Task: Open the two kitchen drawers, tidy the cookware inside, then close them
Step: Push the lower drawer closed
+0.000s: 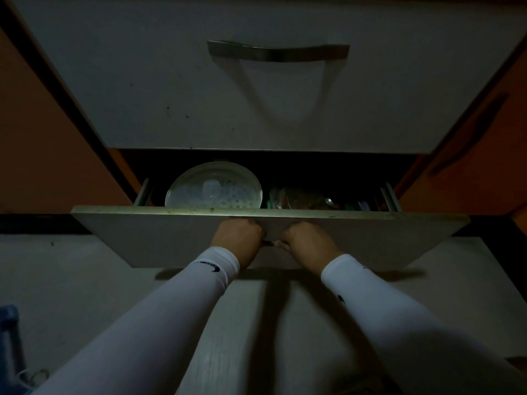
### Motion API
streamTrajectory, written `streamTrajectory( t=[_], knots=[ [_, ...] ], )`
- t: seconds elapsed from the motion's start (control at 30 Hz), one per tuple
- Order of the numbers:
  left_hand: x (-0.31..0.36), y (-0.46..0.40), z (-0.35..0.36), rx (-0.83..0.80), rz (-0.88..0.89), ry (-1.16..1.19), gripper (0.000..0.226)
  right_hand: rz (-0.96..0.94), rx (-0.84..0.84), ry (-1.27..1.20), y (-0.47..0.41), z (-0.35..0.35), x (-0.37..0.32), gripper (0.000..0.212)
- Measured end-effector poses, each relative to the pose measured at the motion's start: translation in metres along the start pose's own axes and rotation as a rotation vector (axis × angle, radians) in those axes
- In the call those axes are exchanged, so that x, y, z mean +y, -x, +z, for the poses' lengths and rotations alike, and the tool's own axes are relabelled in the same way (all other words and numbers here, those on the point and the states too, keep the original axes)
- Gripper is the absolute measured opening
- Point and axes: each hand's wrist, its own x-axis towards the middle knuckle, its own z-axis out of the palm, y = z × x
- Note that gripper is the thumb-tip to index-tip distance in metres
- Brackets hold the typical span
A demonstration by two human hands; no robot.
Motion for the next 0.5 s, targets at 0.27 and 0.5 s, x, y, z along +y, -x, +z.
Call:
streamTrajectory(
  t=[0.27, 0.5],
  knots=[
    [-0.007, -0.016, 0.0, 0.026, -0.012, 0.001, 0.02, -0.025, 0.065, 0.007, -0.016, -0.002, 0.008, 0.036],
    [-0.015, -0.033, 0.003, 0.032, 0.0, 0.01, 0.021, -0.016, 0.071, -0.007, -0.033, -0.006, 0.016, 0.037]
  ],
)
